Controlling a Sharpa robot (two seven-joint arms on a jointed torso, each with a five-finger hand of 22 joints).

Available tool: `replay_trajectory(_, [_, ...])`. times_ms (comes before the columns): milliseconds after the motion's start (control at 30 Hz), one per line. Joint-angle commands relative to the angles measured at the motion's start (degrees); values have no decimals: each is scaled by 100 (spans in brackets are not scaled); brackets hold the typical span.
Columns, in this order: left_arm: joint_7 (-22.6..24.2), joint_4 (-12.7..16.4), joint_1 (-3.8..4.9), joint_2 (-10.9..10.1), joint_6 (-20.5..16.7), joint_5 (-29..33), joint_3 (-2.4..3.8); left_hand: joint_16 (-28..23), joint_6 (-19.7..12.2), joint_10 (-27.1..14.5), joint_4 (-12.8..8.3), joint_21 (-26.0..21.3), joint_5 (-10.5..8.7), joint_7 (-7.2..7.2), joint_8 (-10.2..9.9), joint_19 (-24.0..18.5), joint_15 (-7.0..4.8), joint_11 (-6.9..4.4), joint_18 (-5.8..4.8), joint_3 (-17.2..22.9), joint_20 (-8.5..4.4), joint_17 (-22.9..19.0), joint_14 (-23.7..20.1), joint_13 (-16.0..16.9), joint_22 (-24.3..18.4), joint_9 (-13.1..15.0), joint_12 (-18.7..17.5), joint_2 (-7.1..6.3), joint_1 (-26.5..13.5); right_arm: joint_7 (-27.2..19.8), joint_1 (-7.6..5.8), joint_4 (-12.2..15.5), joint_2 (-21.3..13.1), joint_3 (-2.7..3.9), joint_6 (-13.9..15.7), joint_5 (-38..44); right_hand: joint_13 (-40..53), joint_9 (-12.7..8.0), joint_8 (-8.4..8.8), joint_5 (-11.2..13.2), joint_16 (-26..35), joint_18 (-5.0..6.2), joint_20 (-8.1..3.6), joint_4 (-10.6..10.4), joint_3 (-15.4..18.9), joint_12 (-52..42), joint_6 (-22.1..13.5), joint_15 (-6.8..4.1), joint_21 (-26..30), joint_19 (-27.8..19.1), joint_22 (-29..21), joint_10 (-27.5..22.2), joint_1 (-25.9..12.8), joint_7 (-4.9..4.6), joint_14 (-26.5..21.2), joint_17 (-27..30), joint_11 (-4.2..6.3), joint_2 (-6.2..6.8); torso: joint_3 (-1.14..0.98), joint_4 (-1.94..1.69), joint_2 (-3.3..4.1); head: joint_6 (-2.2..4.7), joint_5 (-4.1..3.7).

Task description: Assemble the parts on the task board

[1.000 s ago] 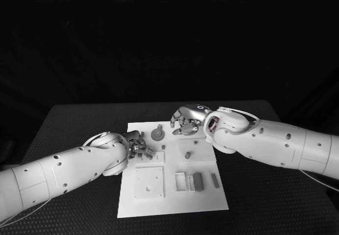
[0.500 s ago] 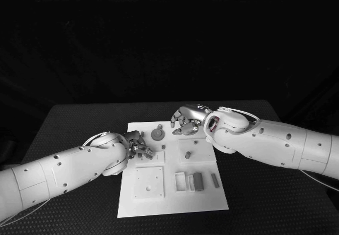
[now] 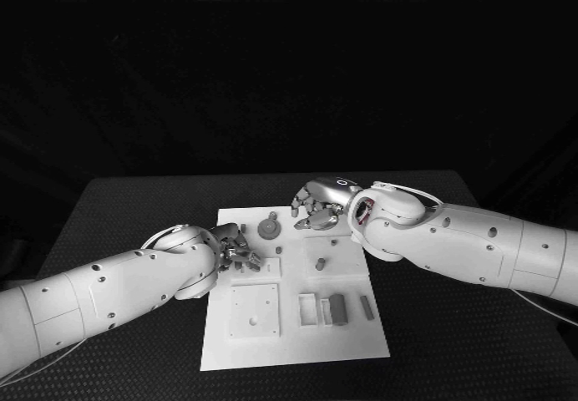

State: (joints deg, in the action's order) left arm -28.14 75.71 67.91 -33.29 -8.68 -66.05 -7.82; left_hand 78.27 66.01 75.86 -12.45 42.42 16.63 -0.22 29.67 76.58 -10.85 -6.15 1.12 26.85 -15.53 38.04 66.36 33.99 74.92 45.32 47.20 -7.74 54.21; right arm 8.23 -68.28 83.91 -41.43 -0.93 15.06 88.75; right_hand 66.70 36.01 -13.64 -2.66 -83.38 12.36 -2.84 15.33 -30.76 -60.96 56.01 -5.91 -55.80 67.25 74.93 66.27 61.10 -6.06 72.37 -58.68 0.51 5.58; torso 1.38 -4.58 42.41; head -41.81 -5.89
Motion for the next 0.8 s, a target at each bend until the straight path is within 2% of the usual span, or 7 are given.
replay_trajectory(33, [-20, -10, -7, -6, 60, -51, -8, 31, 37, 34, -393, 20, 16, -6, 34, 20, -108, -5, 307, 418, -28, -6, 82, -8, 101, 5, 30, 319, 371, -12, 3, -1, 1, 3, -51, 16, 0, 9, 38, -12, 31, 264, -53, -35, -6, 31, -2, -18, 39, -2, 43, -2, -68, -33, -21, 0, -48, 8, 1, 1, 2, 0, 1])
replay_trajectory(267, [8, -10, -7, 11, 26, 10, -8, 22, 34, 31, -360, 11, -37, 0, 29, 15, -103, 1, 301, 381, -23, -15, 78, -16, 95, 8, 25, 301, 304, -9, 2, 1, 1, 3, -46, 15, 1, 10, 39, -12, 33, 264, -53, -37, -5, 31, -2, -18, 39, -2, 43, -2, -71, -33, -26, 8, -48, 9, 0, -1, 3, 2, 4])
replay_trajectory(400, [31, -11, -7, 20, 27, 84, -8, 13, 30, 28, -313, -12, -327, 0, 25, 17, -103, 1, 304, 357, -27, -29, 78, -31, 84, 20, 21, 252, 237, -9, 2, 3, 1, 3, -44, 15, 1, 10, 39, -12, 34, 264, -52, -38, -5, 31, -3, -18, 40, -2, 43, -3, -73, -33, -27, 10, -48, 11, 0, 1, 0, 4, 6])
replay_trajectory(567, [50, -16, -7, 28, 8, 139, -8, 11, 30, 26, -70, -40, -629, -3, 22, 23, -106, -2, 307, 302, -32, -40, 77, -43, 78, 39, 25, 62, -16, -7, 2, 5, 1, 3, -44, 15, 1, 10, 40, -12, 34, 264, -52, -39, -4, 32, -3, -18, 40, -3, 43, -3, -76, -34, -27, 9, -48, 14, -3, 2, 3, -1, 10])
replay_trajectory(633, [57, -18, -7, 31, 19, 164, -8, 10, 27, 22, 64, -55, -934, -7, 17, 23, -110, -6, 315, 305, -37, -46, 74, -50, 78, 48, 27, -45, -110, -7, 2, 5, 1, 3, -44, 15, 1, 10, 41, -12, 35, 264, -52, -40, -4, 32, -4, -18, 40, -3, 43, -3, -77, -34, -28, 11, -48, 15, -4, 3, 3, 1, 10])
replay_trajectory(700, [54, -19, -7, 34, 25, 169, -8, 12, 24, 17, 190, -67, -986, -7, 10, 18, -111, -6, 317, 289, -37, -49, 72, -54, 80, 53, 29, -114, -233, -7, 2, 6, 0, 3, -44, 15, 1, 10, 41, -12, 35, 264, -52, -40, -4, 32, -4, -17, 41, -3, 43, -3, -77, -34, -28, 10, -49, 16, -4, 4, 3, -1, 9])
replay_trajectory(800, [54, -23, -7, 38, 35, 169, -8, 13, 22, 13, 262, -72, -1032, -8, 7, 17, -113, -7, 321, 281, -38, -51, 67, -57, 84, 58, 32, -173, -303, -7, 2, 6, -2, 3, -46, 15, 1, 11, 41, -12, 35, 264, -52, -40, -4, 32, -5, -17, 41, -2, 43, -3, -77, -34, -27, 8, -49, 17, -2, 4, 5, 0, 6])
